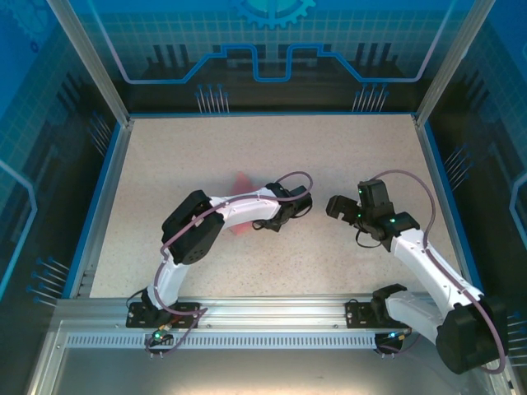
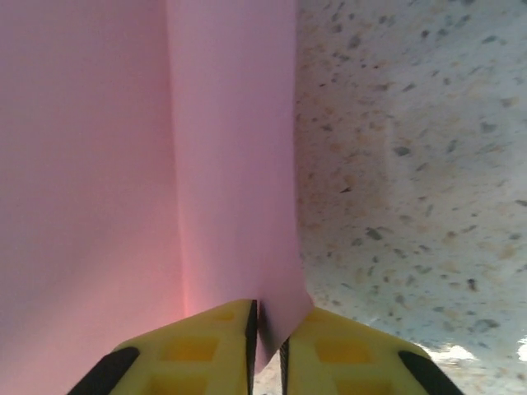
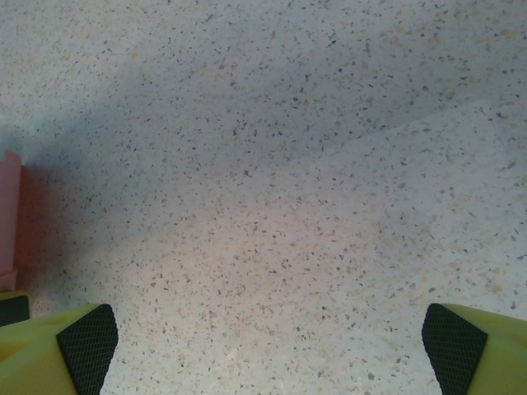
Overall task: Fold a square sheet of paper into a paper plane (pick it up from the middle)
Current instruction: Turn over the paper at the center of the table, then rotate the paper at the center of the table.
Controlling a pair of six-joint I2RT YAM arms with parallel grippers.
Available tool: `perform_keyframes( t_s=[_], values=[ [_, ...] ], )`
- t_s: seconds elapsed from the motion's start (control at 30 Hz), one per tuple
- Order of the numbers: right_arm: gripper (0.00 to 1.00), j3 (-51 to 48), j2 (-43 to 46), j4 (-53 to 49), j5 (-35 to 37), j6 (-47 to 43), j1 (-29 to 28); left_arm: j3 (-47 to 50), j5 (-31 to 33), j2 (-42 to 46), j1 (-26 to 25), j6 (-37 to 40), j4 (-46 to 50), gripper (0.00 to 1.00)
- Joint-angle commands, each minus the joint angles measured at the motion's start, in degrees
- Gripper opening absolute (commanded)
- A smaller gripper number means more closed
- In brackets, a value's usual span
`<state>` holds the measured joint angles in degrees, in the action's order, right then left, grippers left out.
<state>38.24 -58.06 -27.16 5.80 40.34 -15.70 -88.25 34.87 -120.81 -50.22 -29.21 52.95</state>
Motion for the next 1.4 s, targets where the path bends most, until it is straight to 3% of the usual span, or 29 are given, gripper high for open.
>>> perform_keyframes(
  t_s=[0.0, 0.13, 0.4, 0.73, 0.87, 1.03, 1.37],
  values=[
    [0.99, 1.8, -1.7, -3.6, -0.2, 0.6, 1.1, -1.8, -3.5, -0.5, -0.1, -0.7, -1.9, 0.24],
    [0.99, 3.3, -4.9, -4.1, -1.9, 0.5, 1.1, -1.2, -7.2, 2.6, -0.1, 0.5, -4.0, 0.35],
    [0.96, 4.2, -8.7, 3.0, -13.3, 0.1, -0.4, 7.7, -21.9, 21.7, 1.7, 1.6, -16.2, 0.57],
    [0.98, 9.5, -21.6, 13.3, -18.2, 6.4, -15.4, 29.5, -39.3, 38.4, 18.0, -7.0, -32.8, 0.74],
    [0.97, 11.8, -28.4, 17.4, -18.9, 11.2, -21.0, 35.9, -45.9, 39.1, 23.7, -9.6, -37.9, 0.74],
    [0.91, 13.7, -33.5, 20.3, -17.7, 16.8, -24.6, 39.5, -52.7, 35.3, 27.2, -11.8, -44.7, 0.66],
    [0.89, 13.6, -35.9, 18.9, -16.1, 18.1, -25.2, 36.8, -51.3, 24.8, 28.3, -12.2, -45.6, 0.68]
  ],
)
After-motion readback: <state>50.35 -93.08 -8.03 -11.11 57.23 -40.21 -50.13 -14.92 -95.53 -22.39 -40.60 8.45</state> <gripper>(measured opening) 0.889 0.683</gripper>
